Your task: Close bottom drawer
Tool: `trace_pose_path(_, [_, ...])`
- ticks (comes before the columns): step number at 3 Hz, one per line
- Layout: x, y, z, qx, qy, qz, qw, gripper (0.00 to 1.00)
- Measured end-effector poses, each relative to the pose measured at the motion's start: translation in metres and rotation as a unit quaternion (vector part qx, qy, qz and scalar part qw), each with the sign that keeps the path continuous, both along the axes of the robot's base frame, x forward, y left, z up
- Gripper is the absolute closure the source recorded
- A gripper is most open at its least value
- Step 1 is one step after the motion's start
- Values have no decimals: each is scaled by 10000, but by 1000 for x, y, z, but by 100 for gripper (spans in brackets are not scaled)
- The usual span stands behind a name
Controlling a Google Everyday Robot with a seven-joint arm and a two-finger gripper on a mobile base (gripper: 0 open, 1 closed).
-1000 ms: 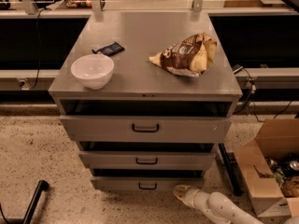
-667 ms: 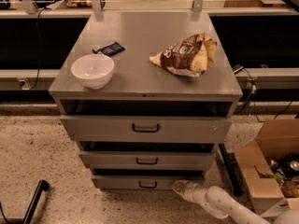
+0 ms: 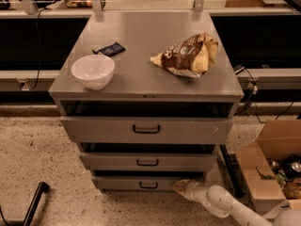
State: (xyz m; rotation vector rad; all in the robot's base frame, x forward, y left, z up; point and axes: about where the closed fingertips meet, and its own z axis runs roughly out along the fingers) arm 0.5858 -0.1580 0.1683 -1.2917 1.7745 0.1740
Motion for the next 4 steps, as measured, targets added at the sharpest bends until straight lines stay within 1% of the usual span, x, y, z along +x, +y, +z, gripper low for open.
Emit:
trace_pose_path(3, [-1, 0, 0, 1, 0, 0, 10000, 100])
trace_pose_path(4, [-37, 12, 6, 247, 80, 99, 9996, 100])
